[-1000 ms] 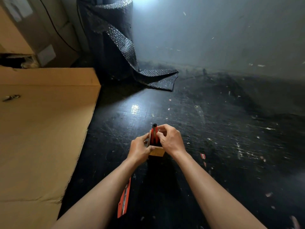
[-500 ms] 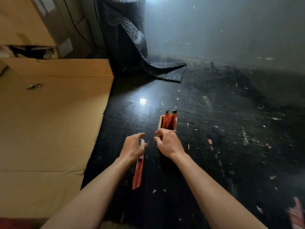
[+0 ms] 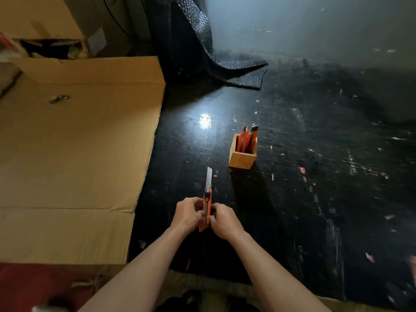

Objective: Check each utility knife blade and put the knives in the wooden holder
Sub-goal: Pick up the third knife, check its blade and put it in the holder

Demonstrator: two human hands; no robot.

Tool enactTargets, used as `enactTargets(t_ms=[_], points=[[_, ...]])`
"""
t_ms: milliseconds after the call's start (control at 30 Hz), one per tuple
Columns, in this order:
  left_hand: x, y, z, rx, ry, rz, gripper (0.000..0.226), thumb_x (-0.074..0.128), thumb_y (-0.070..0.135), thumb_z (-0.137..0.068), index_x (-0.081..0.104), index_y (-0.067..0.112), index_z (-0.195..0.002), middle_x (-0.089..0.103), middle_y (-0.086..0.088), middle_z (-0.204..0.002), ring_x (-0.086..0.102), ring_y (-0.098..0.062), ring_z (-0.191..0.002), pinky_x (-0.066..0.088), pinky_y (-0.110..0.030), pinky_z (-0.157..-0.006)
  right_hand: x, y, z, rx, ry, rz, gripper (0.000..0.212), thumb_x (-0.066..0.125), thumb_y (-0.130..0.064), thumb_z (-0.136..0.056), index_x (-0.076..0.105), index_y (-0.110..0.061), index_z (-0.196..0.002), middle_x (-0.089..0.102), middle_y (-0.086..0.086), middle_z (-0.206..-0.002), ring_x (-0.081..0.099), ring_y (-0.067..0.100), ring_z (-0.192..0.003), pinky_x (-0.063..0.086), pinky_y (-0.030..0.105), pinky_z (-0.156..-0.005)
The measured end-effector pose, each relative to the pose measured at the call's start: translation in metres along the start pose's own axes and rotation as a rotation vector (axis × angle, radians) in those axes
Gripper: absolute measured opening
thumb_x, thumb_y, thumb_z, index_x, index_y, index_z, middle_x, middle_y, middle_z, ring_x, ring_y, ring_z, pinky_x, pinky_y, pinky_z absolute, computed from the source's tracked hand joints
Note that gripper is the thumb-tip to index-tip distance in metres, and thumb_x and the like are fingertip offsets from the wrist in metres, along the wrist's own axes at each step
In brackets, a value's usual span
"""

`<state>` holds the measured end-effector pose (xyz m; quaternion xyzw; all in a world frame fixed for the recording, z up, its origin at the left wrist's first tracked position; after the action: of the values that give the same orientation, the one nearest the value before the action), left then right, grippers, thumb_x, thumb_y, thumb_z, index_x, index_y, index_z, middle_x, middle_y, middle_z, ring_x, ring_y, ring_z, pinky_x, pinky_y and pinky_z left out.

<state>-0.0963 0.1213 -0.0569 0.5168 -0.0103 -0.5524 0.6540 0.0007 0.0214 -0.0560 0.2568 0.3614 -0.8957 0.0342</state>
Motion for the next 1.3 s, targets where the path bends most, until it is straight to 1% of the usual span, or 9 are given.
enactTargets(t_ms=[233,400,500,600,733,833,933,1033,1300], points=[[0.01,-0.01,0.007,-0.077,0.036,0.174,0.035,0.074,0.002,-0.086,0.075,0.023,-0.114,0.075,0.01,-0.099,0.067,-0.001,-0.088,0.05,-0.015,-0.079,0.007,0.005,0.014,0.006,0.136,-0.219,0.021,0.066,-0.014,-0.095,0.059,-0.026,-0.11,0.071,-0.004,-0.098,0.073,0.007,-0.082,0.064,0.03,-0.073],[-0.003,0.009,0.003,-0.021,0.08,0.295,0.036,0.074,0.001,-0.086,0.075,0.022,-0.115,0.076,0.007,-0.101,0.072,-0.006,-0.095,0.061,-0.032,-0.088,-0.019,-0.008,0.015,-0.028,0.192,-0.31,0.022,0.068,-0.011,-0.092,0.062,-0.028,-0.106,0.07,-0.005,-0.099,0.073,0.008,-0.084,0.061,0.024,-0.066],[-0.018,0.033,0.0,0.065,0.096,0.359,0.035,0.074,-0.002,-0.086,0.076,0.019,-0.114,0.078,0.003,-0.1,0.076,-0.013,-0.093,0.064,-0.03,-0.076,-0.041,-0.019,0.014,-0.106,0.24,-0.356,0.021,0.071,-0.012,-0.09,0.065,-0.028,-0.102,0.073,-0.003,-0.098,0.074,0.01,-0.085,0.065,0.033,-0.07],[-0.037,0.066,-0.005,0.163,0.089,0.406,0.035,0.073,-0.004,-0.086,0.074,0.016,-0.116,0.078,0.001,-0.103,0.075,-0.013,-0.096,0.064,-0.029,-0.078,-0.068,-0.035,0.016,-0.208,0.289,-0.407,0.022,0.073,-0.012,-0.086,0.066,-0.028,-0.101,0.075,-0.002,-0.098,0.074,0.014,-0.09,0.065,0.044,-0.077],[-0.058,0.113,-0.009,0.212,-0.027,0.577,0.037,0.068,-0.006,-0.091,0.069,0.011,-0.123,0.076,-0.012,-0.112,0.077,-0.028,-0.098,0.065,-0.049,-0.079,-0.114,-0.059,0.022,-0.332,0.309,-0.472,0.023,0.072,-0.009,-0.089,0.065,-0.019,-0.109,0.076,0.003,-0.104,0.075,0.018,-0.096,0.064,0.046,-0.081],[-0.071,0.15,-0.009,0.271,-0.093,0.655,0.043,0.065,-0.011,-0.091,0.065,0.008,-0.13,0.076,-0.018,-0.113,0.078,-0.029,-0.094,0.066,-0.045,-0.075,-0.148,-0.075,0.03,-0.407,0.314,-0.522,0.026,0.068,-0.001,-0.09,0.062,-0.008,-0.115,0.076,0.012,-0.105,0.077,0.023,-0.092,0.065,0.047,-0.077],[-0.078,0.182,-0.008,0.299,-0.121,0.746,0.049,0.065,-0.017,-0.088,0.064,0.004,-0.131,0.075,-0.023,-0.113,0.078,-0.033,-0.091,0.066,-0.046,-0.072,-0.177,-0.088,0.04,-0.462,0.374,-0.452,0.026,0.065,0.001,-0.092,0.061,-0.006,-0.117,0.075,0.01,-0.104,0.077,0.019,-0.089,0.065,0.036,-0.074],[-0.082,0.207,-0.008,0.332,-0.102,0.783,0.053,0.058,-0.024,-0.087,0.066,0.004,-0.13,0.078,-0.019,-0.106,0.079,-0.03,-0.086,0.065,-0.042,-0.067,-0.203,-0.099,0.046,-0.505,0.45,-0.406,0.027,0.069,-0.007,-0.092,0.061,-0.009,-0.118,0.075,0.005,-0.1,0.076,0.018,-0.085,0.066,0.04,-0.074],[-0.094,0.256,-0.006,0.403,-0.144,0.775,0.054,0.053,-0.026,-0.087,0.068,0.008,-0.126,0.08,-0.015,-0.101,0.078,-0.027,-0.083,0.066,-0.042,-0.07,-0.275,-0.141,0.069,-0.655,0.707,-0.148,0.034,0.068,-0.02,-0.095,0.063,-0.027,-0.128,0.072,-0.001,-0.109,0.068,0.01,-0.095,0.06,0.032,-0.084]])
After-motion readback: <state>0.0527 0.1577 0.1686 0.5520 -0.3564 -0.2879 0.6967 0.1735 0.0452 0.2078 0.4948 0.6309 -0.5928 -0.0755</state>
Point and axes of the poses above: each hand's wrist, its own z-axis away from the middle knuckle, its own x-axis out of the palm, y = z × x, the point moved 4 cm from there along -z, towards the middle knuckle
